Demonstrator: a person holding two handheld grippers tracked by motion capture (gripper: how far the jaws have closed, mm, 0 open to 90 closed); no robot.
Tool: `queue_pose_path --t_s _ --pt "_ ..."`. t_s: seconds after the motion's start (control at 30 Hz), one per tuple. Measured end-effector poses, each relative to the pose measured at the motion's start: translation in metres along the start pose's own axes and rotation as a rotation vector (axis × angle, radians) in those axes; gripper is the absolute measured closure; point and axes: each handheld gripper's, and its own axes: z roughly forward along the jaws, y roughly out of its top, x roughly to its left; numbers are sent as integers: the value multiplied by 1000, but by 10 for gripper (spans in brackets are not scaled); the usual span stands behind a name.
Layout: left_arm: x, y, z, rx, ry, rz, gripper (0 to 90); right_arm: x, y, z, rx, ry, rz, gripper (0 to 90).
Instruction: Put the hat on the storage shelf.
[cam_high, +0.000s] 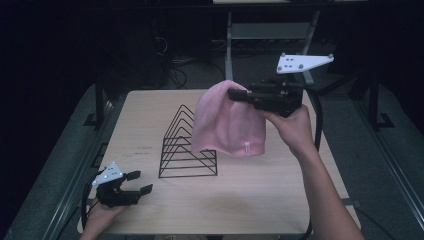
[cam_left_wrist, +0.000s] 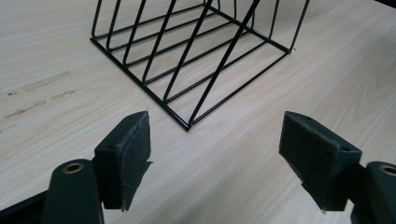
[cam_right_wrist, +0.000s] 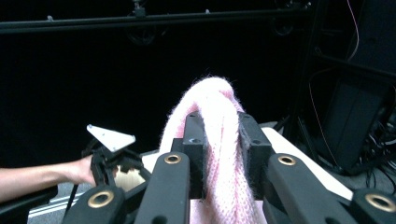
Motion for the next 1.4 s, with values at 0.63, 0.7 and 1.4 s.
queue_pose_path --t_s 0.63,0.7,1.4 --pt "-1 32 -5 -34 -91 35 291 1 22 54 9 48 -17 760" --pt "-2 37 -6 -32 -96 50 292 1 23 59 12 49 -21 759" --pt "-7 119 1 -79 -217 162 336 1 23 105 50 100 -35 758"
